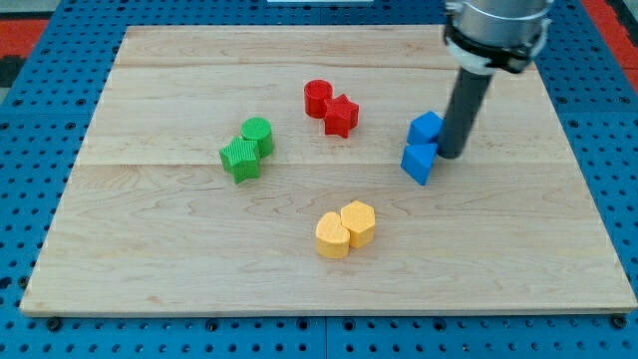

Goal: Push the red blocks towards top left

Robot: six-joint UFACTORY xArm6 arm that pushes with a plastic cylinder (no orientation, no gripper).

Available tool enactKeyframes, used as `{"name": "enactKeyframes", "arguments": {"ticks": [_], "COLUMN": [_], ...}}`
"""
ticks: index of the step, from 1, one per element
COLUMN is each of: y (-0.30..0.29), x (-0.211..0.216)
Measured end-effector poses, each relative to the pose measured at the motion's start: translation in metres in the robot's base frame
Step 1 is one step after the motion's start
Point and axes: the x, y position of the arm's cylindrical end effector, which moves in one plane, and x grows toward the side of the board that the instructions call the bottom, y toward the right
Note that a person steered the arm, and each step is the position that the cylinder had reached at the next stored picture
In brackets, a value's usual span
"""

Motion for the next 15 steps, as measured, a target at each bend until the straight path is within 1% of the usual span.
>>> {"name": "enactKeyframes", "arguments": {"ticks": [1, 2, 4, 5, 6, 7, 8, 9, 10, 11, 12, 13, 14, 15], "y": [-0.010, -0.026, -0.019, -0.018, -0.097, -0.162, -0.201, -0.253, -0.236, -0.305, -0.355, -0.352, -0.441, -0.436], "x": [-0.053, -0.060, -0.060, -0.035, -0.039, -0.088, -0.137, -0.126, -0.083, -0.107, -0.142, -0.098, -0.116, -0.151]}}
